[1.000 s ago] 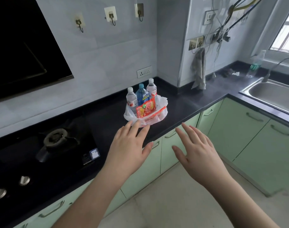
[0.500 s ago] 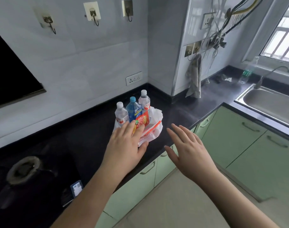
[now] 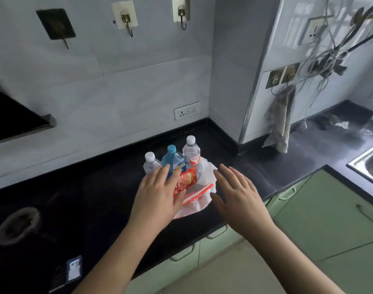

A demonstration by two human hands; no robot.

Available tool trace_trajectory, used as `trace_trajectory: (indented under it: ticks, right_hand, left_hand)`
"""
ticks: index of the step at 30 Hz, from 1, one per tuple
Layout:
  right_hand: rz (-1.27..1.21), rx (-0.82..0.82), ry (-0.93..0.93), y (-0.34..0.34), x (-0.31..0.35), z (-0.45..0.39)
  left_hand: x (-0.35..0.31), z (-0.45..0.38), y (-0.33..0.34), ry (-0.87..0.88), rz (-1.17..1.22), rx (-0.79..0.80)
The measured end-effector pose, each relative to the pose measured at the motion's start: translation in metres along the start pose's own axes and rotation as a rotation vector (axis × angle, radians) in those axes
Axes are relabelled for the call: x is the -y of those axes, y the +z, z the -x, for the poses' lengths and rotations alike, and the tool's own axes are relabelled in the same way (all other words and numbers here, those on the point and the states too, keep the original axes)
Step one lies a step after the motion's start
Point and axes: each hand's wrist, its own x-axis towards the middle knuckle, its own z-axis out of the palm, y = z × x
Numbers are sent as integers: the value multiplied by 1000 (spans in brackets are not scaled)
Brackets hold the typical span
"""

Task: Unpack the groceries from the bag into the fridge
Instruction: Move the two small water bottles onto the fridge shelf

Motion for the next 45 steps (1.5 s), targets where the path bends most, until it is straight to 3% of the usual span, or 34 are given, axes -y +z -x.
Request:
trace_trajectory:
  ticks: [5,13,20,32,39,45]
  right_hand:
    - [-30,25,-44,9,-28,-44]
    - [-139,137,-66,39,-20,-91]
    - [-150,226,14,73,-13,-124]
    - [-291,345,135,118,-7,-152]
    - [-465,344,289,126,-13,-172]
    - [-622,327,299,138,-22,-183]
  left_hand:
    - [-6,-17,11,-85,20,-5]
    - [25,-14,49,-207,37,65]
    - [56,-15,99,-357,287,153]
    - [76,-31,143,-407,457,207]
    - [69,-48,152,-700,665,222]
    - [63,-59,159,-881,793,200]
